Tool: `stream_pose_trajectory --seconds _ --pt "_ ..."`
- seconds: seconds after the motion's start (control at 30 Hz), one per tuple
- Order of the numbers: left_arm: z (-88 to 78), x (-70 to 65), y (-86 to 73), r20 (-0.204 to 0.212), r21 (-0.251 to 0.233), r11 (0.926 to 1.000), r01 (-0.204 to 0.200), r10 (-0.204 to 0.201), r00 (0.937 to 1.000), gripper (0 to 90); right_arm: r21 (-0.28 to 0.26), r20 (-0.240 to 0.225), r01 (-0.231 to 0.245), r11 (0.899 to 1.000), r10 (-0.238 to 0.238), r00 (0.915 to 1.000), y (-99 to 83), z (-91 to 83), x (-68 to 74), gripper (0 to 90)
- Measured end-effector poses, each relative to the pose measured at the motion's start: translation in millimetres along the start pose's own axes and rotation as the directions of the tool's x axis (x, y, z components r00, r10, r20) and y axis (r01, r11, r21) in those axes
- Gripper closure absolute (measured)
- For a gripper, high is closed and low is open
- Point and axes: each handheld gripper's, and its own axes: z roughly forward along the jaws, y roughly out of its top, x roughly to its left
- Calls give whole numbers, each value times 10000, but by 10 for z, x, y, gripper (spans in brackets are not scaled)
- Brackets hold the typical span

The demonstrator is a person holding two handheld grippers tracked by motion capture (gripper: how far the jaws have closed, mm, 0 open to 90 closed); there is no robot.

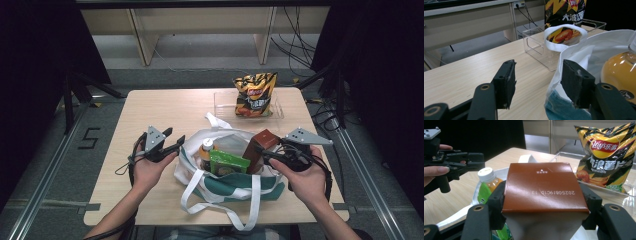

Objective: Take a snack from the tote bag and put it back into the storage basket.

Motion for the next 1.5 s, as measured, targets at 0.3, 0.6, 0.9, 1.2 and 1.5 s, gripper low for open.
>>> stream_pose_trajectory --seconds 0.3,0.6,0.9,1.2,1.5 --pt "1 5 -1 -9 5 10000 -13 13 10000 443 -167 58 -158 9997 159 9999 76 -66 29 387" --pt "-4 9 1 -32 -40 10000 16 -16 10000 444 -470 54 -132 9988 135 9999 136 -109 21 388" --pt "-10 14 4 -66 -50 10000 23 -23 10000 443 -769 133 80 9970 -70 9999 227 -173 0 389" --pt "-12 12 5 -68 -51 10000 26 -26 10000 443 -1002 280 109 9949 -81 9996 318 -257 -20 389" --pt "-10 12 5 -66 -55 10000 27 -28 10000 443 -1295 436 162 9915 -107 9990 381 -314 -50 390"
